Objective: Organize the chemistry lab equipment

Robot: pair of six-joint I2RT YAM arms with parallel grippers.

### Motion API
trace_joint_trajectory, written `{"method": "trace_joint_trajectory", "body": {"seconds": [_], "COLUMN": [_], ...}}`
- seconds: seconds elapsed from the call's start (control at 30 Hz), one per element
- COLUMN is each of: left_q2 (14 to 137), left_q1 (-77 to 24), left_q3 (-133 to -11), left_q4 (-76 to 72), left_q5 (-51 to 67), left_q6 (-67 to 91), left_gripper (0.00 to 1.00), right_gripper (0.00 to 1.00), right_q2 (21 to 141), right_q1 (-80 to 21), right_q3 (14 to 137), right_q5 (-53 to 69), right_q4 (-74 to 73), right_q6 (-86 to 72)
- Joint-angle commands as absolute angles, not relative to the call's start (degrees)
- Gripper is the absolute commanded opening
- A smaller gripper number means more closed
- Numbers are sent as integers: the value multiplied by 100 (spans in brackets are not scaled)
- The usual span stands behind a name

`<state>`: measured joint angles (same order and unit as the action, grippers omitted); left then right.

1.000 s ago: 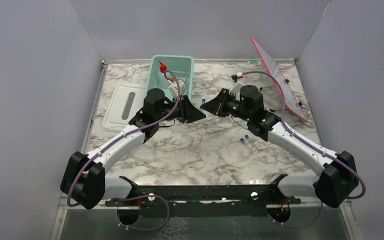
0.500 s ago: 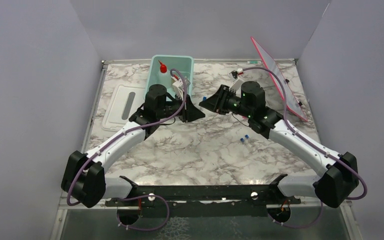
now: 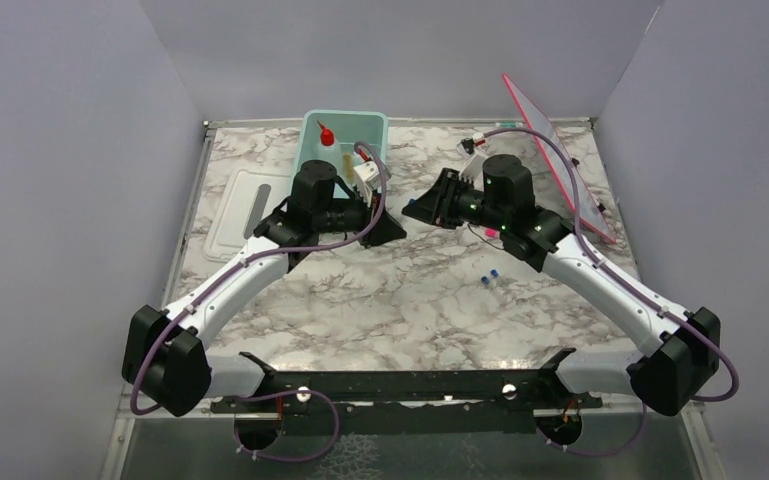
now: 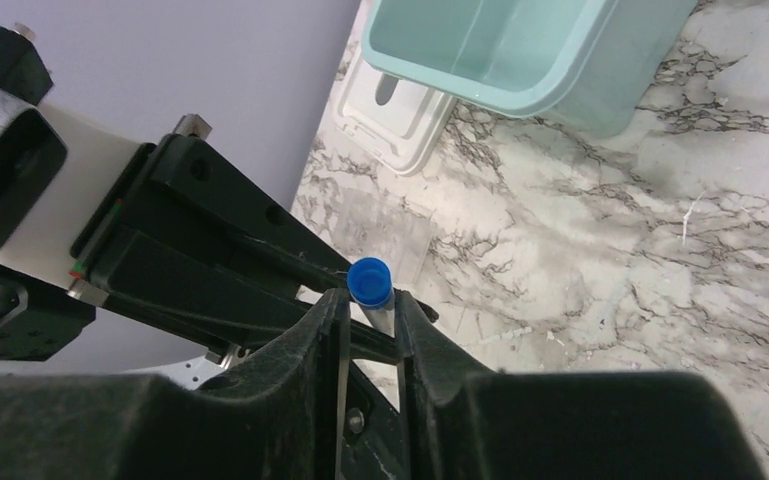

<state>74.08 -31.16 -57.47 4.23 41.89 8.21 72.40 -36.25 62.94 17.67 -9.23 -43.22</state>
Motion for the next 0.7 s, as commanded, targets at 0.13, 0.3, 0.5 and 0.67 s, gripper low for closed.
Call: {"method": "trace_joint_trajectory", "body": {"seconds": [0.13,0.3,0.5,0.67], "left_q2": [7259,7232,7220,7127], "left_q1": [-3120,-3120,-3120,-3120], "left_q3": [-5916,-5928,-5941,-5851], "left_q4": [848,886,1024,1244], "left_q5": [4430,4403,4353,3253], "left_q6": [316,279,270,817], "left_gripper": [1,1,3,39], "right_gripper": [35,31,14,11], "right_q2": [7329,7440,7495,7418], "right_q1": [-3636,-3636,-3641,-3637], "right_q3": [6676,6715,6657,6540], "right_q5": [1977,2108,2117,1533], "right_q4": [-1100,-1073,-1000,-969], "right_q6": [-4191,-4185,-4091,-3747]}}
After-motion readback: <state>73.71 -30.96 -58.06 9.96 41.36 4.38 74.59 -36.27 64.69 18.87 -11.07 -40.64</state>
